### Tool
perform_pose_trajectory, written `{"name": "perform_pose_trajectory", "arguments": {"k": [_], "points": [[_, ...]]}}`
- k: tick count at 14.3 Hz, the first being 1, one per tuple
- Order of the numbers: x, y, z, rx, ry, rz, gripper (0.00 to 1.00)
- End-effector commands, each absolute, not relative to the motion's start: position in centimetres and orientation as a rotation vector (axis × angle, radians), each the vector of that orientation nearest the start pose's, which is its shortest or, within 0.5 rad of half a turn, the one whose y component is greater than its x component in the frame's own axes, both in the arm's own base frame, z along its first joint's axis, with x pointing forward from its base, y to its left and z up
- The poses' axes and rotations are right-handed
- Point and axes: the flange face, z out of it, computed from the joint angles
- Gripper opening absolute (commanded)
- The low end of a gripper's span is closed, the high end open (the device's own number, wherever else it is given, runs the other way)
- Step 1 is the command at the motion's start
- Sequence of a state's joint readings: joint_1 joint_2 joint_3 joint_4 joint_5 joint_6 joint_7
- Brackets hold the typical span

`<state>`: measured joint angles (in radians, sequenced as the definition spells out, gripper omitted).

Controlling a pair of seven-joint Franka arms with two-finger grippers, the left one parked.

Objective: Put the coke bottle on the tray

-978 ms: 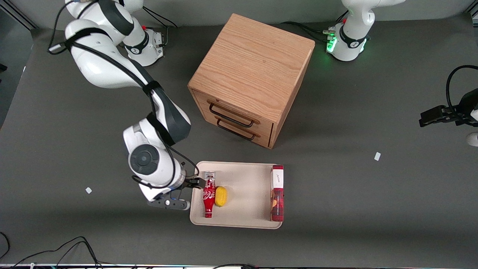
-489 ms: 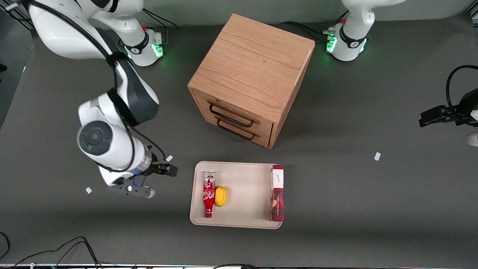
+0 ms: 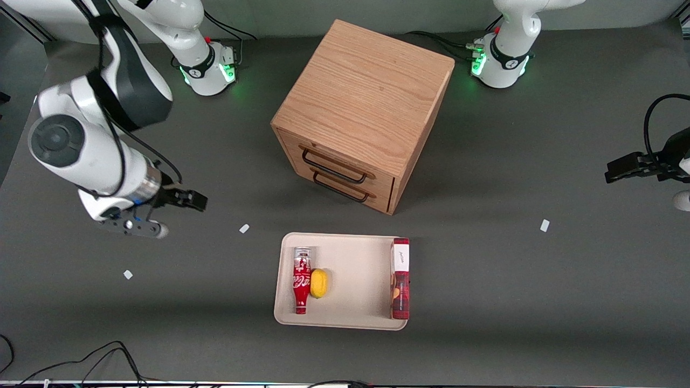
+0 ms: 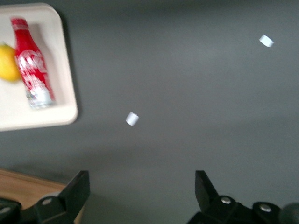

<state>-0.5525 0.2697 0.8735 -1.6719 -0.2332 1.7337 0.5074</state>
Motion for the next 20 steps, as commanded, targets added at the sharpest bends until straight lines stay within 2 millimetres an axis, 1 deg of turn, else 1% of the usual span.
{"name": "perform_pose_trajectory", "arguments": {"k": [1, 4, 5, 7, 9, 12, 15, 16, 17, 19, 20], "points": [[56.6, 9.7, 50.6, -3.211, 0.102, 0.234, 1.00], [55.8, 6.3, 53.4, -3.190, -0.091, 0.305, 1.00], [55.7, 6.2, 54.7, -3.185, -0.126, 0.314, 1.00], [55.5, 6.1, 55.8, -3.189, -0.111, 0.324, 1.00], [55.4, 7.4, 57.3, -3.195, -0.130, 0.331, 1.00], [55.8, 7.4, 58.0, -3.204, -0.110, 0.352, 1.00], [56.0, 8.1, 57.6, -3.217, -0.113, 0.374, 1.00], [56.0, 8.5, 58.0, -3.210, -0.096, 0.373, 1.00], [55.7, 8.6, 59.1, -3.195, -0.062, 0.345, 1.00], [54.8, 8.2, 60.9, -3.163, -0.004, 0.304, 1.00], [54.5, 7.8, 61.5, -3.141, 0.013, 0.291, 1.00]]}}
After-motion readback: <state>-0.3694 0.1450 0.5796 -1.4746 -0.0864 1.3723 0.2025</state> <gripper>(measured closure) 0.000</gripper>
